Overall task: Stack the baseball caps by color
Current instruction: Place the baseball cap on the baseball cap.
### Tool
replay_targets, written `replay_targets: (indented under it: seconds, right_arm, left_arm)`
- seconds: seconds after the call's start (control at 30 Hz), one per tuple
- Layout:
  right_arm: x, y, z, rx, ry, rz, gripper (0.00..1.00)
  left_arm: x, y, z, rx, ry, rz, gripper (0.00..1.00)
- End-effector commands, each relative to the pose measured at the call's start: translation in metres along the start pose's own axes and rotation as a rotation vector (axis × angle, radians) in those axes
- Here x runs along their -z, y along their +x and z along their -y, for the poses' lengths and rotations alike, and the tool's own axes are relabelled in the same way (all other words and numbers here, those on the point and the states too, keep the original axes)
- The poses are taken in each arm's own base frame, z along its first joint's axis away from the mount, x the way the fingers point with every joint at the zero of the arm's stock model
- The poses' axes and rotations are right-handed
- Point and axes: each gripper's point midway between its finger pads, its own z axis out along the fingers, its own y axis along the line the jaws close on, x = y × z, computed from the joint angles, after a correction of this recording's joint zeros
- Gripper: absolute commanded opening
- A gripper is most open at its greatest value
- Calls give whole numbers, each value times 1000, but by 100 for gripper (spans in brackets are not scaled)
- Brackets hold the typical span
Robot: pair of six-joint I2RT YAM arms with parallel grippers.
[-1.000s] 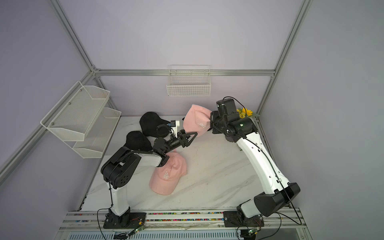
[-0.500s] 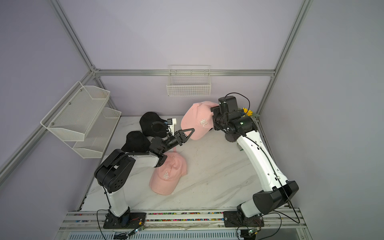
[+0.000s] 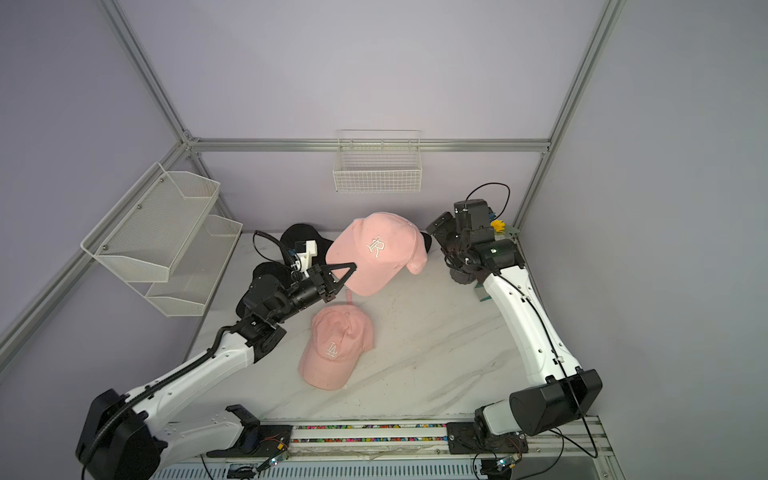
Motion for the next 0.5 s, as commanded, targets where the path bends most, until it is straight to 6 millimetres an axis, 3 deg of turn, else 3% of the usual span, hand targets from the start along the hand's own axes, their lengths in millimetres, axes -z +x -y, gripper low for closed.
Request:
replay_targets:
  seconds: [0.0, 0.1, 0.23, 0.47]
  right_arm:
    - [-5, 8, -6, 33, -58, -41, 91]
    - [-8, 14, -4, 14, -76, -66, 91]
    - [-8, 17, 1, 13, -81, -65, 93]
    - [-2, 20, 1, 21, -91, -72, 97]
  left_arm:
    - [22, 10, -47, 191, -195, 23, 0]
    - [39, 19, -58, 240, -197, 35, 0]
    - [67, 17, -65, 181, -183, 115, 0]
    - [93, 13, -93, 138, -228, 182, 0]
